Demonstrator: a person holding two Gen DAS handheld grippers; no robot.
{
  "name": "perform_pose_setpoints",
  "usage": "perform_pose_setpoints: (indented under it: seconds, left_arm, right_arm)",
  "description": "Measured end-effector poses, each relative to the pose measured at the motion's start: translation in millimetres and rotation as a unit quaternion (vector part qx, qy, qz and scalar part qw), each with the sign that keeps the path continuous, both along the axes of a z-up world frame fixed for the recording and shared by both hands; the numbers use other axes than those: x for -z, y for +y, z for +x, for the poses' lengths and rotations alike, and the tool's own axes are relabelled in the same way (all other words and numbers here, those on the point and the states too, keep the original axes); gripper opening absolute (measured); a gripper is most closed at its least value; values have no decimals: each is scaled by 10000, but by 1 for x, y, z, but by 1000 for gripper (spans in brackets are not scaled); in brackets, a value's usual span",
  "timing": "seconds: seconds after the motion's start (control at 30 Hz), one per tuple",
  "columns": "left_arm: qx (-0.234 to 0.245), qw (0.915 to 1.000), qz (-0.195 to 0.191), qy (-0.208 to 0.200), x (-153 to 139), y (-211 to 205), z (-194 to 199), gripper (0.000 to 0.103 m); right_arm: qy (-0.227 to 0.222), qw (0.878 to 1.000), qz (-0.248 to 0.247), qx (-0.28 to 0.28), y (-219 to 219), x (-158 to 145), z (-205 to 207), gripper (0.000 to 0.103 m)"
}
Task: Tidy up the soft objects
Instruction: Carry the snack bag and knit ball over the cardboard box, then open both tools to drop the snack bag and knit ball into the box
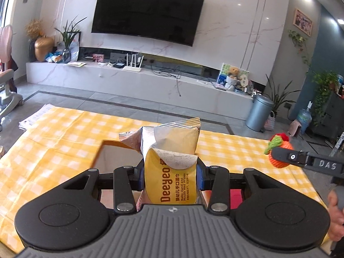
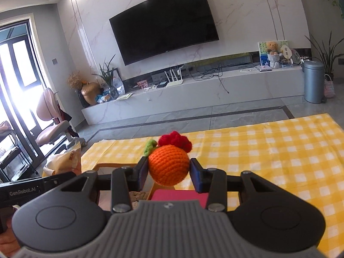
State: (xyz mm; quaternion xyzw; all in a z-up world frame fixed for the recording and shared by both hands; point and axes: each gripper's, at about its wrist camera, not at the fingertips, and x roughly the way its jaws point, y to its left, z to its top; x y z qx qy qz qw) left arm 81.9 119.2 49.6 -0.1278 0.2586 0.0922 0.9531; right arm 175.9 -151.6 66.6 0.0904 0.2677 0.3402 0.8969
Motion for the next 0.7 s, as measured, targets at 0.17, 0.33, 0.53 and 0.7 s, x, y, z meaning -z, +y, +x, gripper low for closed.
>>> perform_pose_setpoints:
  seconds: [0.17,0.33,0.53,0.7]
  left_arm:
    - [-253,9991,-286,170,15,34,0,48]
    - [-344,9973,-583,288,23,60,-5,48]
    - [-381,9958,-774,304,25,76,-13,48]
    - [-368,9946,-923,311,26,81,-9,48]
  right_arm:
    - [48,9994,-273,-196,38,4,5,41]
    - [18,9951,-851,-494,86,16,7,41]
    - [-127,9815,-1832,-544,124,35,18,41]
    - [-193,9788,-1960,-565,134,41,28,48]
